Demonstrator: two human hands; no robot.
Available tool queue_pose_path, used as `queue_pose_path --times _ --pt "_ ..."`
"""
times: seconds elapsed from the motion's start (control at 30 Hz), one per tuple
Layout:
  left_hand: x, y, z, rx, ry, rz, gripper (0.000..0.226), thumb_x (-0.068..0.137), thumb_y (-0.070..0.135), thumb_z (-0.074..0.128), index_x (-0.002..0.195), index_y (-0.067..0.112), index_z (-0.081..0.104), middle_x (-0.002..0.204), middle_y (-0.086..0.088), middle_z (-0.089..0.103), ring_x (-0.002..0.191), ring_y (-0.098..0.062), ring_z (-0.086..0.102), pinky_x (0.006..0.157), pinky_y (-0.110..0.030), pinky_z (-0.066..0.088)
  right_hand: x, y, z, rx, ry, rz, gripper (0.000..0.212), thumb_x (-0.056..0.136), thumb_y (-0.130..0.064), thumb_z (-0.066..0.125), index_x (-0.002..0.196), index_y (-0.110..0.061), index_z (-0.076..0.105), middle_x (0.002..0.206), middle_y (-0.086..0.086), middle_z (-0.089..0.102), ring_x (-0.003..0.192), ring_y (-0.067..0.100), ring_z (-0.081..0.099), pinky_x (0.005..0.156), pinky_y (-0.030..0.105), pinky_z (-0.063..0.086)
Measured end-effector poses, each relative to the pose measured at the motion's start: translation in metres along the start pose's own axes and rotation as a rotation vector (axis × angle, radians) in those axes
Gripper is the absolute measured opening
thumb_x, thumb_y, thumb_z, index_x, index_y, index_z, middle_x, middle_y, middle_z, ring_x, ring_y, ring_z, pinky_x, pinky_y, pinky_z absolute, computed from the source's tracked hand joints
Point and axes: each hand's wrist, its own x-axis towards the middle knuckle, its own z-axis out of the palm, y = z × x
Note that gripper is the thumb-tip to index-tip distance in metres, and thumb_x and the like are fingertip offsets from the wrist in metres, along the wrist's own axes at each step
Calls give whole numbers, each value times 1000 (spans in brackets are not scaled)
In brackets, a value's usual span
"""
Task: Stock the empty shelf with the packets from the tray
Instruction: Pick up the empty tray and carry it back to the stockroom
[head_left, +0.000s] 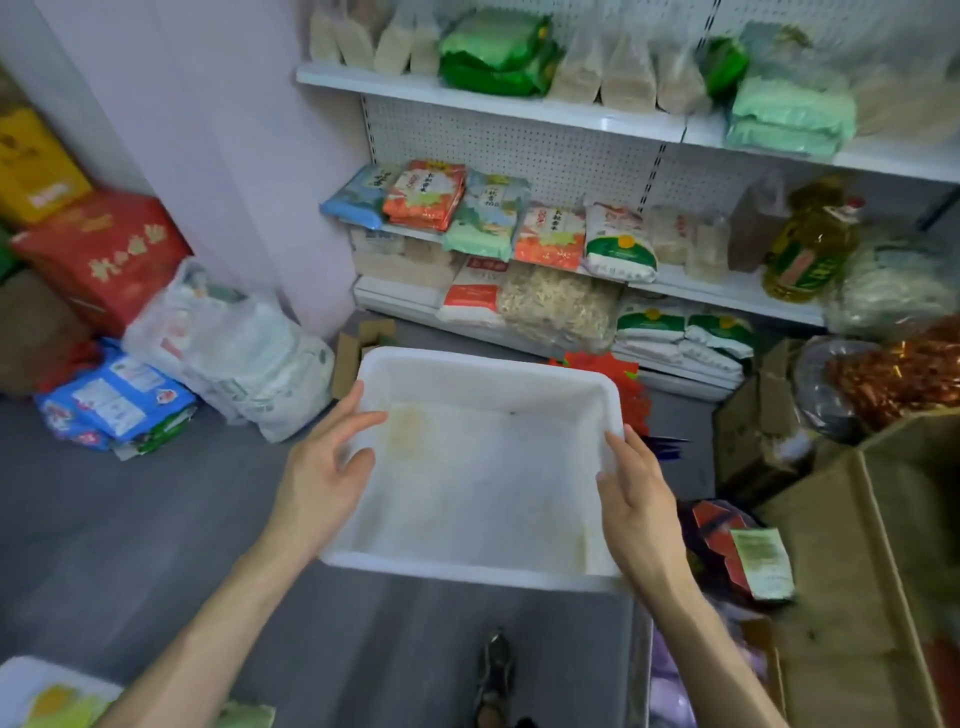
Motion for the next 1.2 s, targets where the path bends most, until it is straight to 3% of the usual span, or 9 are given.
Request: queue_pose_path --times 0.27,0.4,0.5,0.67,0.73,0.83,0.9,1.07,1.2 --pt "99 -43 20 65 -1 2 49 85 -12 63 120 20 74 158 12 42 142 6 39 111 -6 27 113 -5 37 30 -50 32 50 103 -16 46 152 -21 45 165 -9 28 146 14 35 119 38 32" --pt "135 -79 32 101 -8 10 51 82 -16 60 117 18 75 157 12 44 136 3 48 102 -7 37 141 -2 66 121 -12 46 49 102 -6 41 143 -27 57 153 -20 35 136 0 37 114 27 32" --pt "162 -107 39 114 -44 40 55 78 -21 57 116 15 74 157 13 44 118 14 53 90 -18 49 153 0 94 171 35 93 47 103 -9 41 138 -34 61 149 -26 37 130 -6 38 106 19 33" --pt "206 -164 45 157 -174 125 53 80 -23 54 117 9 73 160 5 41 140 -9 47 108 -19 42 162 6 142 212 68 198 53 101 -3 43 140 -36 58 151 -26 35 131 -12 33 97 -4 24" --pt "213 -176 50 201 -239 147 51 81 -21 55 118 9 72 162 5 37 142 -17 46 112 -29 41 160 14 152 240 83 227 51 103 -5 43 141 -33 59 153 -25 36 133 -11 36 105 3 27" --pt "239 -210 63 256 -365 177 51 79 -19 58 121 7 70 164 0 34 138 -18 46 111 -14 31 170 40 184 250 131 293 50 101 2 44 140 -24 61 157 -15 41 142 1 38 121 29 31" --pt "261 -246 80 273 -423 156 51 80 -17 60 124 7 68 163 -1 34 140 -13 42 112 -10 27 188 63 215 246 135 355 49 101 1 44 142 -23 61 158 -12 41 144 6 39 123 36 32" --pt "292 -312 126 308 -557 113 56 80 -11 65 134 4 61 165 -4 30 147 -27 36 118 -43 36 226 100 260 209 102 412 53 99 5 41 145 -19 58 160 -10 37 145 7 37 113 13 28" --pt "302 -361 151 385 -632 92 62 80 -8 66 140 3 56 168 2 17 152 -24 27 118 -42 37 254 138 293 187 21 426 54 100 1 39 143 -26 57 159 -15 37 143 9 39 117 29 34"
